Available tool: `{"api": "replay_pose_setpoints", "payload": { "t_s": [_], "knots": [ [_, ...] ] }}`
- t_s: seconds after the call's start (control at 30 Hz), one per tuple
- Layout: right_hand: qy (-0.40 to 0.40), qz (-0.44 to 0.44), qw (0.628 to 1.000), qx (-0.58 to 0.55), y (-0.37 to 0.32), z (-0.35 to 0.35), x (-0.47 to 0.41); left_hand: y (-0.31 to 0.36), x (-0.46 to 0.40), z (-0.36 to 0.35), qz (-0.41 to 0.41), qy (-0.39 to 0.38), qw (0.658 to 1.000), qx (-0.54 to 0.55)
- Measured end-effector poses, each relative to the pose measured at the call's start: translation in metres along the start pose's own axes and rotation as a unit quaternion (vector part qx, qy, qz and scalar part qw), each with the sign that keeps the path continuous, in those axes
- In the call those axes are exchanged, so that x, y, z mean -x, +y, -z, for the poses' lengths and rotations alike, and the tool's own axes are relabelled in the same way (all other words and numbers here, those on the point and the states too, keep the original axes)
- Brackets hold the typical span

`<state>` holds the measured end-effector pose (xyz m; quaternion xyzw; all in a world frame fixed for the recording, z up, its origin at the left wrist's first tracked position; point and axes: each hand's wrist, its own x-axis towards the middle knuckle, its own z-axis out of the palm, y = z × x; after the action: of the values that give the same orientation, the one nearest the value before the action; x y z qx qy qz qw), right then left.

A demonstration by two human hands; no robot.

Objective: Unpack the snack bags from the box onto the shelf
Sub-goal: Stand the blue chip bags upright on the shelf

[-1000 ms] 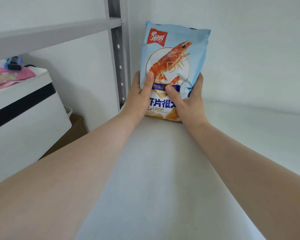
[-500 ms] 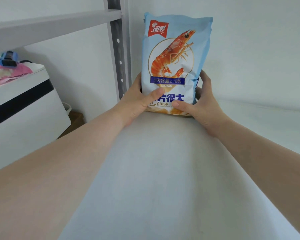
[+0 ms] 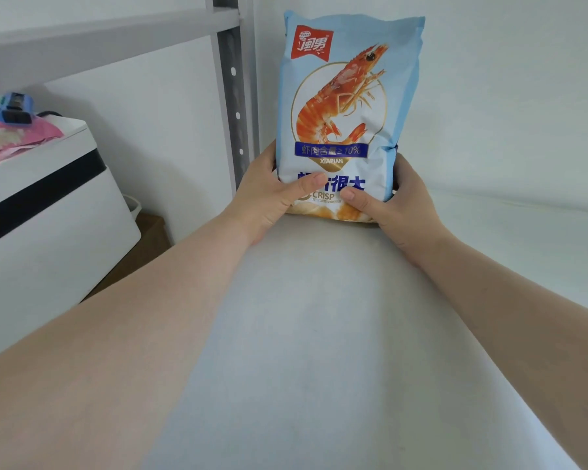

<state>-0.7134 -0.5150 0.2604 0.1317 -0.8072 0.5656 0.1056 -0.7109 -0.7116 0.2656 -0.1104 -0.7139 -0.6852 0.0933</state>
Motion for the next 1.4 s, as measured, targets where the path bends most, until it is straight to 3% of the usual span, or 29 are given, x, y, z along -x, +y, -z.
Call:
{"api": "replay_pose_setpoints", "payload": {
  "t_s": [0.43, 0.57, 0.7, 0.87, 1.4],
  "knots": [
    [-0.042, -0.018, 0.999, -0.011, -0.004, -0.001, -0.002, -0.006, -0.005, 0.001, 0.0, -0.037, 0.999, -0.038],
    [0.031, -0.077, 0.992, -0.092, -0.018, 0.001, -0.007, -0.003, -0.003, -0.001, 0.009, -0.042, 0.999, -0.007],
    [0.097, -0.07, 0.985, -0.124, -0.049, 0.003, -0.02, 0.001, -0.002, -0.004, -0.004, -0.041, 0.999, 0.018],
    [0.157, -0.041, 0.985, -0.059, -0.069, 0.004, -0.033, -0.003, -0.003, -0.006, -0.014, -0.062, 0.998, -0.016],
    [0.145, -0.068, 0.987, -0.027, -0.063, 0.01, -0.027, 0.001, 0.001, -0.007, 0.005, -0.031, 0.999, -0.04]
  ]
}}
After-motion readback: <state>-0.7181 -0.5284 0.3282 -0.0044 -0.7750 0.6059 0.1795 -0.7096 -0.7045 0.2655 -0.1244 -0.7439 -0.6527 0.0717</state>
